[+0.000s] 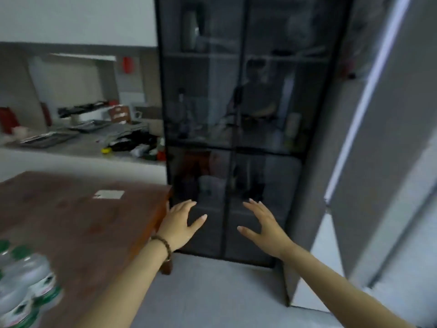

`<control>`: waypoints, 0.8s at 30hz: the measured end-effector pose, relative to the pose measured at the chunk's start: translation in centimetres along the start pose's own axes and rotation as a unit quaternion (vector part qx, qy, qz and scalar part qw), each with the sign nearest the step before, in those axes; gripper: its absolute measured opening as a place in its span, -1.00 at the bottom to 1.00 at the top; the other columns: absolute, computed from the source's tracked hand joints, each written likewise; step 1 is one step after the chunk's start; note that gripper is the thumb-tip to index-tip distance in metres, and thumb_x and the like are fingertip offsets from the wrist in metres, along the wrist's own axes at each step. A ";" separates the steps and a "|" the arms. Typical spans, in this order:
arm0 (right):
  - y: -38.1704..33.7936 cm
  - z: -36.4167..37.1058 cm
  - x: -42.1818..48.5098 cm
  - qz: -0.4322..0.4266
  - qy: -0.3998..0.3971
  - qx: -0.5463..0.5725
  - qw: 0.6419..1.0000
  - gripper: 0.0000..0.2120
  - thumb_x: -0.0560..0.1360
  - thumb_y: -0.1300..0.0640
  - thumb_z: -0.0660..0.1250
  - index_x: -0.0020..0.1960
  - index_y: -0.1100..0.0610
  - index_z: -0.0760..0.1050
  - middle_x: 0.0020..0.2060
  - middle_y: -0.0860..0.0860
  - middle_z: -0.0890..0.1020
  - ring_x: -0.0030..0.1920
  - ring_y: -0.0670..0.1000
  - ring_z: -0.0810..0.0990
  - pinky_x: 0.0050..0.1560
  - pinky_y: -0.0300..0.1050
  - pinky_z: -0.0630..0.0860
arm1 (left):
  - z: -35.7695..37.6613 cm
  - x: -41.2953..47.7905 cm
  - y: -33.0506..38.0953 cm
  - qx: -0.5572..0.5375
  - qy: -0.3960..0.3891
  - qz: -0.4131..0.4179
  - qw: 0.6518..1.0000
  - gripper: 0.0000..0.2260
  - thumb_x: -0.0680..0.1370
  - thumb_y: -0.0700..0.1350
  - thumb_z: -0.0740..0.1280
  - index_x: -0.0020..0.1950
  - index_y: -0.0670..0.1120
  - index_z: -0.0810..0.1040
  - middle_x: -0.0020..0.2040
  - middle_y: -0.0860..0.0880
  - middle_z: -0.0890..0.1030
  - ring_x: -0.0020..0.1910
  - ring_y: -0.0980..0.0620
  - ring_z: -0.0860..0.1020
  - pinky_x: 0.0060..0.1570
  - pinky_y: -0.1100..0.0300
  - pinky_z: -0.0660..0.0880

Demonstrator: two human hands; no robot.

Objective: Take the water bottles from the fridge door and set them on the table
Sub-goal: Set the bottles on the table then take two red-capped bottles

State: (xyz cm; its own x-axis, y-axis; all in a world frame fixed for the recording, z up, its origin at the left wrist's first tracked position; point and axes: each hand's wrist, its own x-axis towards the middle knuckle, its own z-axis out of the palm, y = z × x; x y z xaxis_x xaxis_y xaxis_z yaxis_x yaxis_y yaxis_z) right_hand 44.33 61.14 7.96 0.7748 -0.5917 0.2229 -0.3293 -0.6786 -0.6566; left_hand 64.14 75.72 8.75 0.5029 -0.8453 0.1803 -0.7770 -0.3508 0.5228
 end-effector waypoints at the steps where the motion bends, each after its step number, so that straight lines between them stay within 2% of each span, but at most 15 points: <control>1: 0.8 -2.8 -2.3 0.007 0.026 -0.009 1.000 -0.36 0.48 -0.12 0.32 0.48 -0.10 0.14 0.51 -0.15 0.10 0.53 -0.09 -0.07 0.51 -0.03 0.04 | 1.3 0.4 3.2 -0.004 -0.007 0.030 1.000 -0.42 0.53 0.25 0.12 0.46 -0.01 0.22 0.49 0.02 0.22 0.47 0.01 0.16 0.41 0.12 0.14; 5: 3.6 -12.1 -11.6 0.028 0.122 -0.026 0.992 -0.43 0.49 -0.08 0.33 0.42 -0.17 0.17 0.44 -0.20 0.21 0.48 -0.15 0.13 0.47 -0.18 0.13 | 6.2 0.1 16.3 -0.008 -0.024 0.150 0.988 -0.43 0.53 0.23 0.15 0.47 0.00 0.19 0.48 0.05 0.24 0.46 0.06 0.17 0.41 0.15 0.16; 8: 5.3 -16.9 -17.6 0.054 0.158 -0.037 0.985 -0.45 0.50 -0.05 0.32 0.43 -0.12 0.19 0.40 -0.25 0.24 0.42 -0.23 0.20 0.40 -0.34 0.11 | 8.7 -1.4 24.1 -0.040 -0.009 0.213 0.976 -0.45 0.54 0.20 0.18 0.47 0.00 0.20 0.47 0.06 0.27 0.44 0.08 0.20 0.38 0.20 0.16; 10: 7.3 -20.6 -22.8 0.082 0.172 -0.046 0.981 -0.41 0.47 -0.15 0.30 0.44 -0.12 0.18 0.42 -0.22 0.24 0.43 -0.21 0.21 0.42 -0.30 0.13 | 11.1 -3.2 30.0 -0.056 -0.011 0.248 0.967 -0.46 0.54 0.17 0.19 0.47 0.00 0.20 0.46 0.06 0.27 0.44 0.08 0.21 0.38 0.22 0.16; 13: 11.2 -25.8 -30.1 0.133 0.178 -0.071 0.972 -0.22 0.30 -0.45 0.15 0.44 -0.18 0.09 0.44 -0.21 0.20 0.46 -0.16 0.18 0.44 -0.26 0.11 | 14.7 -6.4 36.9 -0.043 -0.046 0.260 0.964 -0.43 0.55 0.17 0.19 0.49 -0.01 0.16 0.49 0.04 0.23 0.46 0.06 0.18 0.41 0.19 0.14; 14: 12.5 -27.6 -32.4 0.155 0.171 -0.075 0.970 -0.18 0.29 -0.45 0.15 0.45 -0.16 0.08 0.46 -0.19 0.19 0.47 -0.15 0.17 0.45 -0.24 0.10 | 15.8 -7.4 38.8 -0.031 -0.057 0.260 0.963 -0.42 0.55 0.18 0.18 0.50 -0.02 0.13 0.50 0.03 0.21 0.46 0.05 0.16 0.42 0.17 0.14; 18: 16.5 -34.7 -40.5 0.212 0.175 -0.087 0.958 -0.28 0.43 -0.13 0.35 0.48 -0.02 0.10 0.49 -0.04 0.21 0.48 -0.07 0.18 0.45 -0.15 0.12 | 18.1 -10.2 45.0 0.005 -0.076 0.258 0.963 -0.42 0.55 0.20 0.13 0.50 -0.01 0.12 0.50 0.03 0.19 0.45 0.04 0.18 0.41 0.17 0.15; 22: 19.4 -41.1 -43.3 0.228 0.196 -0.111 0.947 -0.30 0.45 -0.09 0.36 0.48 0.01 0.13 0.48 -0.03 0.23 0.46 -0.06 0.21 0.41 -0.21 0.12 | 18.0 -10.0 49.8 0.029 -0.057 0.245 0.967 -0.43 0.56 0.20 0.12 0.49 -0.02 0.14 0.49 0.02 0.21 0.44 0.03 0.21 0.39 0.15 0.19; 24: 20.5 -44.0 -43.2 0.219 0.181 -0.154 0.946 -0.31 0.47 -0.10 0.33 0.49 0.01 0.12 0.48 -0.07 0.21 0.47 -0.05 0.18 0.39 -0.27 0.07 | 18.0 -9.3 52.1 0.046 -0.050 0.242 0.968 -0.43 0.55 0.21 0.13 0.48 -0.01 0.15 0.47 0.01 0.25 0.42 0.01 0.25 0.37 0.12 0.23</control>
State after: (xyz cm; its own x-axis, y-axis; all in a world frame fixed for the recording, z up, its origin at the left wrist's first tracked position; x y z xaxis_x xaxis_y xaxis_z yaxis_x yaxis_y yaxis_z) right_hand -19.60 53.64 16.55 0.3107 -0.9178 0.2470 -0.7608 -0.3959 -0.5142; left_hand 12.17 58.07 19.25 0.0351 -0.9529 0.3011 -0.9451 0.0663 0.3200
